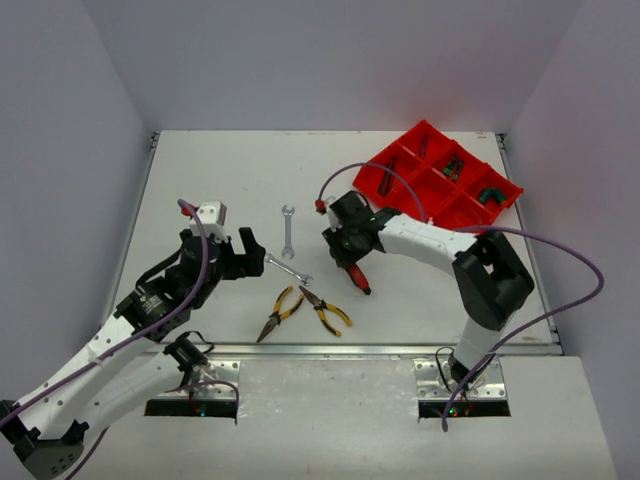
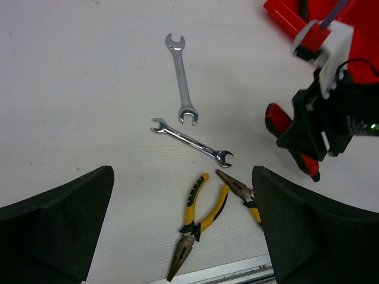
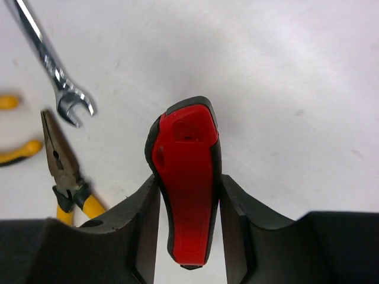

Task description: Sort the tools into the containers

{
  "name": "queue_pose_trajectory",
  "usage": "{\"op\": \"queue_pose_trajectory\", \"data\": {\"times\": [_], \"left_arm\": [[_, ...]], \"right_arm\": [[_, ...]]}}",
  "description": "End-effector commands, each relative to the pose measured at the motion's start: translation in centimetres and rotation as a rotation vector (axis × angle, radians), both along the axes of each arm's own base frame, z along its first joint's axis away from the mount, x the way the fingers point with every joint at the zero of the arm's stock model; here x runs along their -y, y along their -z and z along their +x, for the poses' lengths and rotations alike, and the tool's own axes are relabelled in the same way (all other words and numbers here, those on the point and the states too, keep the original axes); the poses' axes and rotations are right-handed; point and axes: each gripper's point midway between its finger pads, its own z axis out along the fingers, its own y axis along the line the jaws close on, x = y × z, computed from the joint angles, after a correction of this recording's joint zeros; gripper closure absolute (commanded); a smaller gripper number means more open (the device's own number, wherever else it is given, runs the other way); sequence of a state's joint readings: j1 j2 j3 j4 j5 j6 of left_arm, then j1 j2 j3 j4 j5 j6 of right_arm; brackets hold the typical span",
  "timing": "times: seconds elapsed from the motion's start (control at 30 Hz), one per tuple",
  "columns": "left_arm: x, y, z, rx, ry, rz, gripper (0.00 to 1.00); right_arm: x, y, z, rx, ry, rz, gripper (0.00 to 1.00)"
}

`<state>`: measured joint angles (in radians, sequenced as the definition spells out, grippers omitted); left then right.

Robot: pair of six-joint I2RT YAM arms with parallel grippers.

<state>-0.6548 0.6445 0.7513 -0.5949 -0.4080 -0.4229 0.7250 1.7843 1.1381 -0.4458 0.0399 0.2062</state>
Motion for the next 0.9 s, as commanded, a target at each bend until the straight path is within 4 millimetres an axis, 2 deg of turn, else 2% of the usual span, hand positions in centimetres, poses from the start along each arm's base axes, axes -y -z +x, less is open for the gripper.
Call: {"op": "queue_pose_trajectory", "data": {"times": [0.0,0.07,0.1,0.13,0.2,0.27,0.33,0.37,0.43,0.6,0.73,0.87], "left_arm": [[-0.2,-1.5,0.4,0.06,-0.015,-0.032,0.0],[-0.2,-1.6,0.4,0.061,-0.014,-0.032,0.0],[-0.2,-1.6,0.4,0.061,-0.016,-0.032,0.0],[-0.3,-1.6,0.4,0.062,-0.018,-0.031,0.0],[-0.4,-1.7,0.4,0.066,-0.021,-0.035,0.0],[-0.4,-1.7,0.3,0.067,-0.022,-0.035,0.0],[-0.4,-1.7,0.3,0.068,-0.025,-0.036,0.0],[-0.4,-1.7,0.3,0.066,-0.023,-0.035,0.0],[-0.4,-1.7,0.4,0.065,-0.025,-0.034,0.0],[-0.4,-1.5,0.4,0.062,-0.027,-0.031,0.0],[-0.5,-1.5,0.5,0.058,-0.033,-0.027,0.0],[-0.4,-1.3,0.4,0.054,-0.031,-0.026,0.0]], "right_arm": [[0.7,-10.3,7.7,0.229,0.223,0.287,1.0],[1.8,-13.1,10.6,0.29,0.32,0.371,1.0],[3.4,-13.8,12.3,0.31,0.387,0.396,1.0],[3.7,-15.6,13.8,0.331,0.414,0.45,1.0],[6.1,-15.8,17.1,0.308,0.54,0.508,1.0],[7.1,-16.5,19.4,0.329,0.603,0.541,1.0],[8.9,-18.0,22.6,0.406,0.674,0.591,1.0],[9.6,-17.3,23.1,0.408,0.7,0.574,1.0],[12.3,-17.8,25.9,0.521,0.823,0.564,1.0],[15.0,-18.2,28.7,0.673,0.934,0.565,1.0],[16.1,-15.8,31.0,0.665,0.949,0.512,1.0],[16.7,-15.5,32.3,0.648,0.956,0.513,1.0]]}}
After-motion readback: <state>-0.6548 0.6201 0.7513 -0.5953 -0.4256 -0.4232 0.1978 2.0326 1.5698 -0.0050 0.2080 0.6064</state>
